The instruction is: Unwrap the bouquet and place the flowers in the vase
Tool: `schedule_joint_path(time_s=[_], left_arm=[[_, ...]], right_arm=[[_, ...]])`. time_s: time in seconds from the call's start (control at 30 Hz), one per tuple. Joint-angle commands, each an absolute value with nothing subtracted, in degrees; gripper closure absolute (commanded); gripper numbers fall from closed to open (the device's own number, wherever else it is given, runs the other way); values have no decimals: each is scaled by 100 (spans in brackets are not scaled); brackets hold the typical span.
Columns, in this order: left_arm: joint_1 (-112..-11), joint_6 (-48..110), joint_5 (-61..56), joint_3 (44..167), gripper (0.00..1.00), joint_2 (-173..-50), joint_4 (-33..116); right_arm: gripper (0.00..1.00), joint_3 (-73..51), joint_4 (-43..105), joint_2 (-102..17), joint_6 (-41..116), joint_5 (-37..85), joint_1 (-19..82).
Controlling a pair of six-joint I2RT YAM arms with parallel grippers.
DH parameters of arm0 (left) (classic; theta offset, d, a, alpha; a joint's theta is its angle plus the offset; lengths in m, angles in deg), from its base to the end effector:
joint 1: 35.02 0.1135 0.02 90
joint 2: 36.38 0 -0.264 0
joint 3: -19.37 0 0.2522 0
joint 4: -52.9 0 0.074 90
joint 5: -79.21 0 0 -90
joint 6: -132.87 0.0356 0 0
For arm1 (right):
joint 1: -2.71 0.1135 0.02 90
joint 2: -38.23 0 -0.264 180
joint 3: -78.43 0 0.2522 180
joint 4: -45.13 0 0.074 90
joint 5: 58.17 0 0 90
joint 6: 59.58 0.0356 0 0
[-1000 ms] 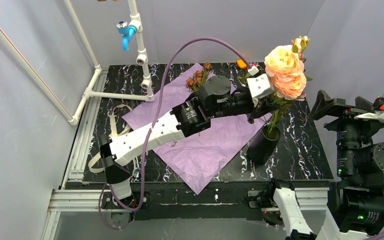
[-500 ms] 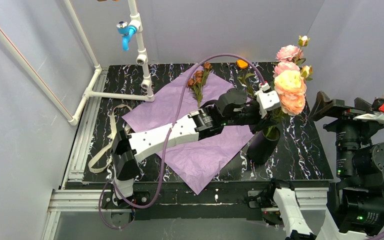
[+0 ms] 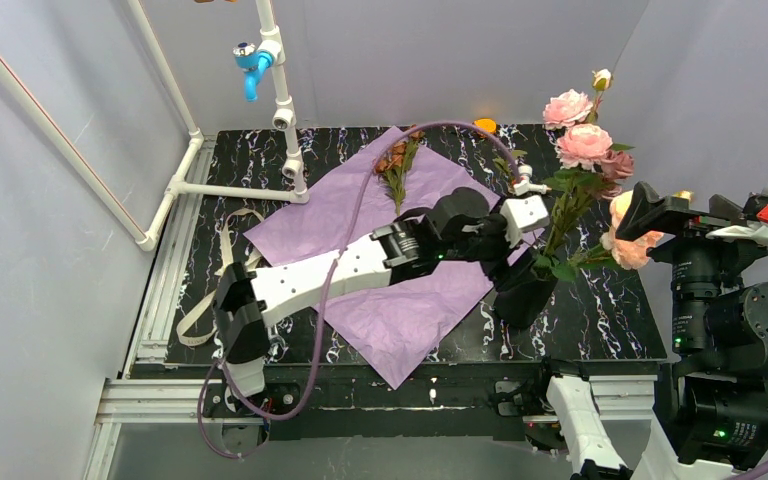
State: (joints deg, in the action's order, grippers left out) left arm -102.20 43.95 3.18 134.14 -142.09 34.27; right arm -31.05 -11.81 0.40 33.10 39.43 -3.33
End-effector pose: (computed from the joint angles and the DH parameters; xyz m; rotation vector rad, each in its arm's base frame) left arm 0.1657 -0.4159 0.3893 1.1927 1.4191 -1.0396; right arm -0.0039 -0.0043 0.5425 0.2125 1.3004 -0.1371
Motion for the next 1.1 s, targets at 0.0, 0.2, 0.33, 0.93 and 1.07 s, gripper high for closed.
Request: schedule_joint_path(time_s=[0.0, 0.2, 0.33, 0.93, 1.07], left_arm=[[-10182, 4407, 295, 12684, 29, -12998, 3454], [-10065, 4472, -30, 11761, 27, -11784, 3277], [-9576, 4221, -371, 11569, 27, -11360, 2790], [-7262, 3311, -1857, 14717, 27, -15019, 284], [-7050, 3430, -1836, 15495, 28, -16074, 179]], right_arm=[[0, -3061, -905, -54, 3313, 4069, -371], [0, -3043, -799, -83, 3397, 4070, -362], [0, -3034, -718, -141, 3428, 4050, -362], [0, -3087, -573, -529, 3252, 4174, -358], [0, -3168, -561, -636, 3118, 4293, -353]])
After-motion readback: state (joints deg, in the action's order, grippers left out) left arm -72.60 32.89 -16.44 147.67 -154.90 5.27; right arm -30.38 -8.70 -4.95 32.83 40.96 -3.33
